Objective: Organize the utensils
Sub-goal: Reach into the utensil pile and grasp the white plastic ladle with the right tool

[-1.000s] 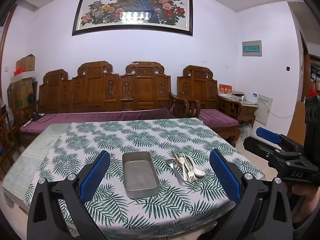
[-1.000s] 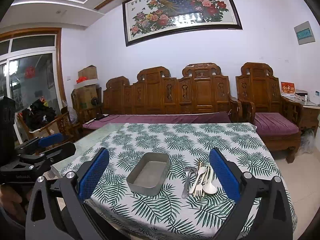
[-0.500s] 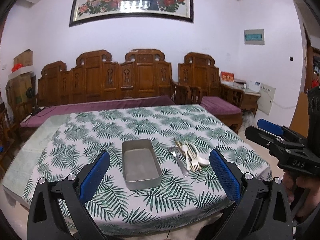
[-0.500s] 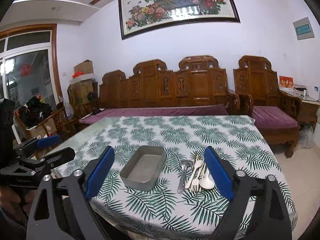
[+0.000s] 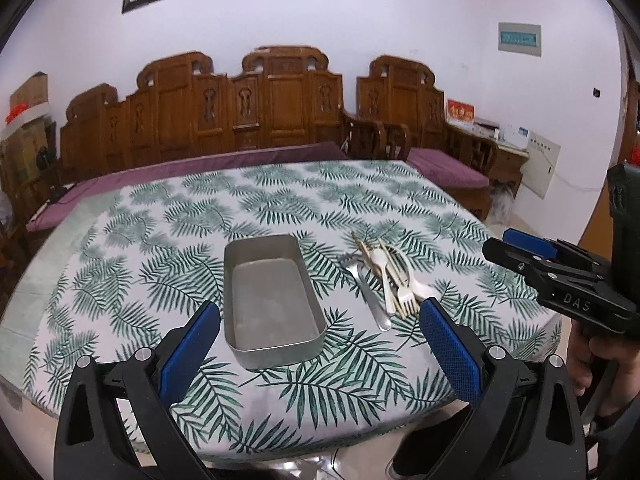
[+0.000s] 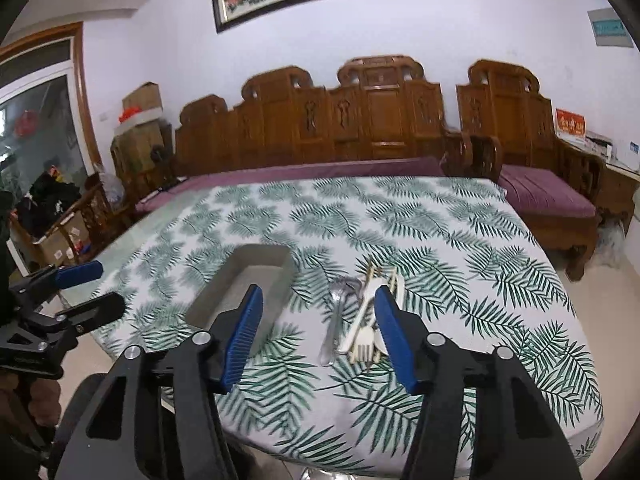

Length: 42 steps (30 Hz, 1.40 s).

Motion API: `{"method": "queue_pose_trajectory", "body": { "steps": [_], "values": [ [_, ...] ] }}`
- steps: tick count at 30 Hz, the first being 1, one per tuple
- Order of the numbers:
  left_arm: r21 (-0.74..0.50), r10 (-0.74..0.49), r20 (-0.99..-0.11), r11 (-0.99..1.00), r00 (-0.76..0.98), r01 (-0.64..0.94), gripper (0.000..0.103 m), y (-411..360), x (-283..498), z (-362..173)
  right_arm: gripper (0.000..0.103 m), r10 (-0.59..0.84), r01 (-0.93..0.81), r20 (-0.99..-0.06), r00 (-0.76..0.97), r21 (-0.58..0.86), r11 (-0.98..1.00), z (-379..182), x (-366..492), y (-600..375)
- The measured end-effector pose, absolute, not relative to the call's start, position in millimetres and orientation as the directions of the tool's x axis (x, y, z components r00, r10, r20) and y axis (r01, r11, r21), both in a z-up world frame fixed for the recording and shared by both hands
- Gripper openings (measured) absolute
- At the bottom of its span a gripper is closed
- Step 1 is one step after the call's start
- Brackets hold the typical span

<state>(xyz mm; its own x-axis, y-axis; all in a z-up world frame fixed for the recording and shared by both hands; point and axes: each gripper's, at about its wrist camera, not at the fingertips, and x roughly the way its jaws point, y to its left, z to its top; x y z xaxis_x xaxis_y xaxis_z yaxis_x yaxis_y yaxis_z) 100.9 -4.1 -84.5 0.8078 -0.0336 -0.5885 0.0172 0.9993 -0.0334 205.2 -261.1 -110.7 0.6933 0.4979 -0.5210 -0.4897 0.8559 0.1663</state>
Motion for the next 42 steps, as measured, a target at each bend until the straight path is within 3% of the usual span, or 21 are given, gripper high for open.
{"method": "queue_pose_trajectory", "body": {
  "steps": [9, 20, 32, 37, 42],
  "values": [
    [-0.025, -0.055, -0.645, 0.998, 0.763, 0.05, 0.096, -11.1, 143.5, -112.3, 0.058, 0.445, -0.437, -0.586, 0.677, 0.167, 0.884, -143.6, 266.5, -274.6],
    [-0.051, -0.087, -0.685, 0.996, 0.723, 0.072, 0.08, -17.3, 176.8, -136.0, 0.049, 0.415, -0.422, -0.682, 0.602, 0.169, 0.891, -197.2, 335.6, -273.1],
    [-0.043, -0.095, -0.718, 0.995, 0.69, 0.093, 0.078, -31.2, 202.1, -156.4, 0.032, 0.421, -0.454, -0.788, 0.449, 0.204, 0.867, -260.4, 405.0, -252.0],
    [-0.037, -0.097, -0.732, 0.994, 0.674, 0.103, 0.078, -37.9, 216.6, -164.3, 0.011, 0.456, -0.462, -0.785, 0.42, 0.247, 0.852, -268.9, 408.0, -257.8],
    [-0.032, -0.097, -0.739, 0.994, 0.667, 0.108, 0.078, -44.8, 235.3, -167.5, 0.011, 0.502, -0.444, -0.739, 0.449, 0.303, 0.843, -253.5, 406.7, -281.0]
  ]
}}
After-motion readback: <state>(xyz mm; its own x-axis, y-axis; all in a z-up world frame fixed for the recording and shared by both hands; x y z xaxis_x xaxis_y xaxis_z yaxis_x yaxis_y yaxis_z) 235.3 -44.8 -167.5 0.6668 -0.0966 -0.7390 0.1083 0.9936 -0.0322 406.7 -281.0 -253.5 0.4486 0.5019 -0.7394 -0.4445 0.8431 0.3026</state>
